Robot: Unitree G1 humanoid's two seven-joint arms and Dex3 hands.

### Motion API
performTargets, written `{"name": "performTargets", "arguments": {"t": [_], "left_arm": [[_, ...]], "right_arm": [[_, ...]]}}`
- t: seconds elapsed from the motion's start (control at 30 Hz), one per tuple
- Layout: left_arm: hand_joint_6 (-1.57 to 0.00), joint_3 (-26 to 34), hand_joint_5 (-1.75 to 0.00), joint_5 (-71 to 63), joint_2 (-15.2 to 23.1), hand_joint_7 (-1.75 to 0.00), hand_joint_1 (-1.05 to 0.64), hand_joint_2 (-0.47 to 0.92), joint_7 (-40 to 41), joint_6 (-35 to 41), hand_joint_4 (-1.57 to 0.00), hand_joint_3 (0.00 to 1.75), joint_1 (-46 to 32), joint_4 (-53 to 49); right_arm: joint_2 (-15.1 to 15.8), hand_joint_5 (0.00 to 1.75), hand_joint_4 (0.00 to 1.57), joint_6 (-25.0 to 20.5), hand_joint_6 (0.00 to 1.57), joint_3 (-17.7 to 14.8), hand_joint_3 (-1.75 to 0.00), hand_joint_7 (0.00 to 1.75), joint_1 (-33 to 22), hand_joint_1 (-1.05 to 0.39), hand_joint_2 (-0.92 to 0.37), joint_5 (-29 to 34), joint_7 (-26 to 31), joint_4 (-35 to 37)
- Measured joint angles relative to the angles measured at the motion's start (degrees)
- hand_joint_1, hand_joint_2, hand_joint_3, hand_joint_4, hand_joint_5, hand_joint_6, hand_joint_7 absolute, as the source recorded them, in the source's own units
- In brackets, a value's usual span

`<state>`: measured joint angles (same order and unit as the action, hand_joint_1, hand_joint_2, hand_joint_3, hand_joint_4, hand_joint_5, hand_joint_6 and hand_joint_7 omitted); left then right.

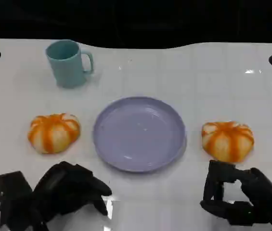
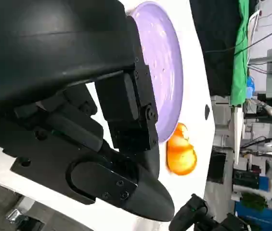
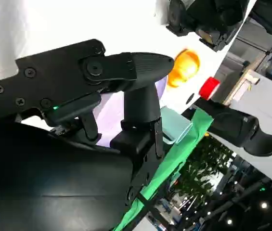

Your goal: Grasp the bread from the table and place it into the plate.

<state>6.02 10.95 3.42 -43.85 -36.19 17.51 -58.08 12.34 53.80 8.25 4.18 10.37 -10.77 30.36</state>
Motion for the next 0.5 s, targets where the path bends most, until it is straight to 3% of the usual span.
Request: {"name": "performTargets", "arguments": {"t": [0.5], "left_arm": [[-1.57, 0.09, -0.92, 0.04, -0.04, -0.03, -1.05, 0.85, -0.45, 0.0, -1.25, 0.0, 0.45, -0.3]], "right_arm": [[0.01, 1.75, 0.76, 0.67, 0.63, -0.04, -0.3, 1.68, 0.27, -0.45, -0.92, 0.67, 0.86, 0.18]]}}
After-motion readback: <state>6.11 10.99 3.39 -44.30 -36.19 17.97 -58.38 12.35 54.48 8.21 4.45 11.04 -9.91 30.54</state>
